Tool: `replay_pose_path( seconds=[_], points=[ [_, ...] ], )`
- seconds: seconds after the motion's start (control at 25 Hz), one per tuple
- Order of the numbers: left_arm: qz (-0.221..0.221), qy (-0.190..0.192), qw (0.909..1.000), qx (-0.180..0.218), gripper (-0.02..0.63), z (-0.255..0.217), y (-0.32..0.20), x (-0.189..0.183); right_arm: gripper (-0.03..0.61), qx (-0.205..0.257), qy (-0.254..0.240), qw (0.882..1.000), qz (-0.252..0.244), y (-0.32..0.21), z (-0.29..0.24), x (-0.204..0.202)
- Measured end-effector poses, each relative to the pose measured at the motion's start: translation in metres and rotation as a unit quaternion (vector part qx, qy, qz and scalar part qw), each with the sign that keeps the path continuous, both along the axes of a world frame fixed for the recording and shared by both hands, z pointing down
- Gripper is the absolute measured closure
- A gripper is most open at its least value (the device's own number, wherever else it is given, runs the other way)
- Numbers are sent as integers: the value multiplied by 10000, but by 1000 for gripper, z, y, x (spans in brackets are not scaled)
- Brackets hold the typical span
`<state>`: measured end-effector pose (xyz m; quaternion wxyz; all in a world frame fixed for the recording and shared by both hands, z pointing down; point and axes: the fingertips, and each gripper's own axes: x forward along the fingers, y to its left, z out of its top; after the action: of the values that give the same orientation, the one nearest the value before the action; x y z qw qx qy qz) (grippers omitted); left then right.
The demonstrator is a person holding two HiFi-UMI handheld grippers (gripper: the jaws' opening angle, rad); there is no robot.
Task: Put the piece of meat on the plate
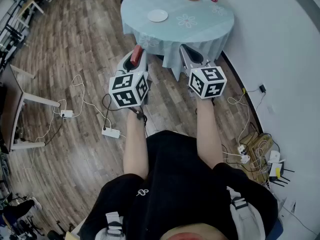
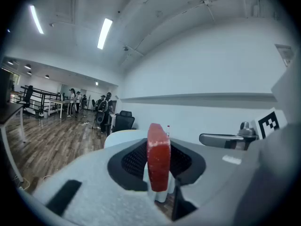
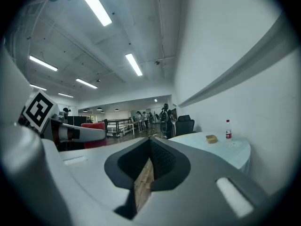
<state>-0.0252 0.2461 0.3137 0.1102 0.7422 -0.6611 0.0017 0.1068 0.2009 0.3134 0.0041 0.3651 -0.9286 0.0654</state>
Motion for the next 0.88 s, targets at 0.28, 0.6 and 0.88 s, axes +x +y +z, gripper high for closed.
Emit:
replay_pose_path(
  seconds=[0.28,0.6,0.88],
  points=[
    [-17,46,10000,-24,525,2,-17,10,568,1,-163,9998,80,-19,-3,15],
    [-90,240,9997,-3,525,10,-23,19,568,-18,-408,9991,92,-37,-3,36],
    [-377,422,9983,-100,525,25,-44,-5,568,-67,-251,9993,-255,-58,10,13]
  ],
)
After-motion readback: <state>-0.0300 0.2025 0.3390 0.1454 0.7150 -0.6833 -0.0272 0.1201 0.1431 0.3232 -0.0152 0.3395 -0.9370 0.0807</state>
